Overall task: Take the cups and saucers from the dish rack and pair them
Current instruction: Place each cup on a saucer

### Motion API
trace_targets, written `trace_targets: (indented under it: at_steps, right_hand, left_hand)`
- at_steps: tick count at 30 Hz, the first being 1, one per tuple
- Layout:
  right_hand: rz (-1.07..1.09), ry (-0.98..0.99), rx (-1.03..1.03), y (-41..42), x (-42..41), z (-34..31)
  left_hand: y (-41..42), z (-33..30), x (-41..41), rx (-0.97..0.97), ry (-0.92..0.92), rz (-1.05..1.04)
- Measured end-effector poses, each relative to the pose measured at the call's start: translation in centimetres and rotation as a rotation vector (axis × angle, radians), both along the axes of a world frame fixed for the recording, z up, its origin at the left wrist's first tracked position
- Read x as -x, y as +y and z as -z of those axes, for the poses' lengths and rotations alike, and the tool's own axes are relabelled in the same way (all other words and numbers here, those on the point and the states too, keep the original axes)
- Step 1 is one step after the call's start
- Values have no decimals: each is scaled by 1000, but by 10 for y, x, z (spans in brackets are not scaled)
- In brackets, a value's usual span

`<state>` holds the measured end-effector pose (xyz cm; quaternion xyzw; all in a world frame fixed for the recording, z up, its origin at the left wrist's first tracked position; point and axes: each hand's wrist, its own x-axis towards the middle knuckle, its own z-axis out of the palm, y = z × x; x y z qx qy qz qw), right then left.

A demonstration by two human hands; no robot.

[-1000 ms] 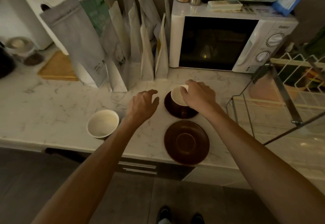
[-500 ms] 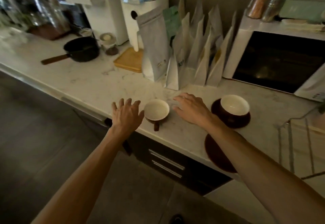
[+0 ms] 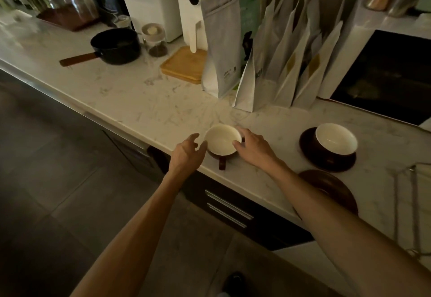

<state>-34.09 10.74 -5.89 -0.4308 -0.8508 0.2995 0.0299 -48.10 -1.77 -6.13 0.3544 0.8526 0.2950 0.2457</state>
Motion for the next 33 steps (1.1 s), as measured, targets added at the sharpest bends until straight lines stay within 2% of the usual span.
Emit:
trace_targets:
  at_steps: [3,6,9,17,33]
  right_hand:
    - [54,51,94,1,2,3]
    - [127,160,272,3,3,6]
    - [191,243,397,4,4,8]
    - [224,271,348,-1,-3,6]
    - [422,365,334,-12,-100,-17]
  left_hand:
    - [11,3,-3,-71,-419,-156]
    - [17,8,-4,-119,-581,-206]
    - [17,11,-3,-139,-594,-200]
    - [19,12,-9,-155,-505,-170]
    - [27,-12,-84,-189,-534,60]
